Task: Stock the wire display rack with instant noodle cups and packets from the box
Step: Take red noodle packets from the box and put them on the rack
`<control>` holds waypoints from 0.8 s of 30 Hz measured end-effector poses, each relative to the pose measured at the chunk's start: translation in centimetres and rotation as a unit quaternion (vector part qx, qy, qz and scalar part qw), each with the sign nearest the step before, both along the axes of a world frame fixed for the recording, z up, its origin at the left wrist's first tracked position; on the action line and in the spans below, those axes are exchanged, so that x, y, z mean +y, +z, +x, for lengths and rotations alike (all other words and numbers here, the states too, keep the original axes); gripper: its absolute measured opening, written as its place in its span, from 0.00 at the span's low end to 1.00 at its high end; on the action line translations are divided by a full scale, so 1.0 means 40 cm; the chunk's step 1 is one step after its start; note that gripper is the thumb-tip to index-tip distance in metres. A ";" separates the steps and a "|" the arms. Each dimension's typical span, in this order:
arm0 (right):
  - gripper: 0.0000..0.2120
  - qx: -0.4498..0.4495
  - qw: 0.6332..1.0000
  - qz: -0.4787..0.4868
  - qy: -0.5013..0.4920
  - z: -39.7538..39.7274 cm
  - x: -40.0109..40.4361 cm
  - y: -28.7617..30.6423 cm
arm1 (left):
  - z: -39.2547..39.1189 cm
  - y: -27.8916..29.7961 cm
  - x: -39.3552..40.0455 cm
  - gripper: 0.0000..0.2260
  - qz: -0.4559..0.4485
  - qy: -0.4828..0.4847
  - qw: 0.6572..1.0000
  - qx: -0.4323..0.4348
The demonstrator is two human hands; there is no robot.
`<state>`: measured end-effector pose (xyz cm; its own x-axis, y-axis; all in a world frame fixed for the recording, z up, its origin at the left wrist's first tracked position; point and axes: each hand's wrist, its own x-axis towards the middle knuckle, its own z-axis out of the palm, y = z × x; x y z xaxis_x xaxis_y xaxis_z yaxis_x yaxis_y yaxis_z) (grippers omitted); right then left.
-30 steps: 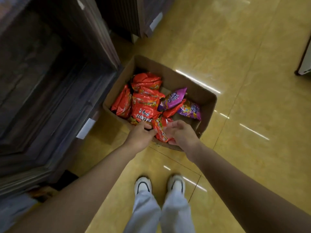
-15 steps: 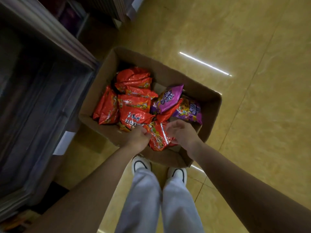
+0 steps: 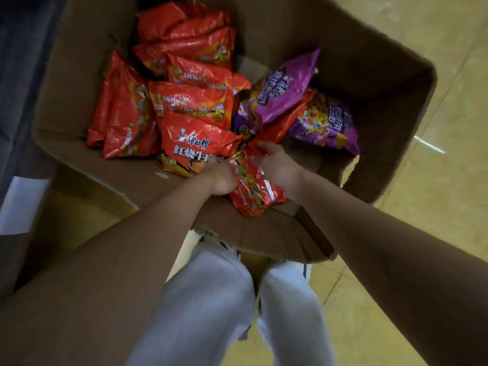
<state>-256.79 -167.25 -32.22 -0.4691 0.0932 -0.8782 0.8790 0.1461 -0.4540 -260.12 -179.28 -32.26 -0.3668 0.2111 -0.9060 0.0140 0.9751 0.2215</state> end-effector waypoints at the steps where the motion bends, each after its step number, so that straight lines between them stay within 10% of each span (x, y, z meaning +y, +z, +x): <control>1: 0.23 0.000 1.000 -0.002 -0.022 0.002 0.001 0.010 | 0.006 0.018 0.003 0.17 0.004 -0.007 1.000 -0.009; 11: 0.15 0.052 0.998 0.019 0.012 -0.049 0.044 0.384 | 0.051 0.347 0.028 0.12 0.074 0.100 0.992 -0.015; 24: 0.16 0.101 0.991 -0.023 0.080 -0.111 -0.020 1.142 | -0.140 1.142 -0.022 0.07 0.101 0.369 0.924 -0.010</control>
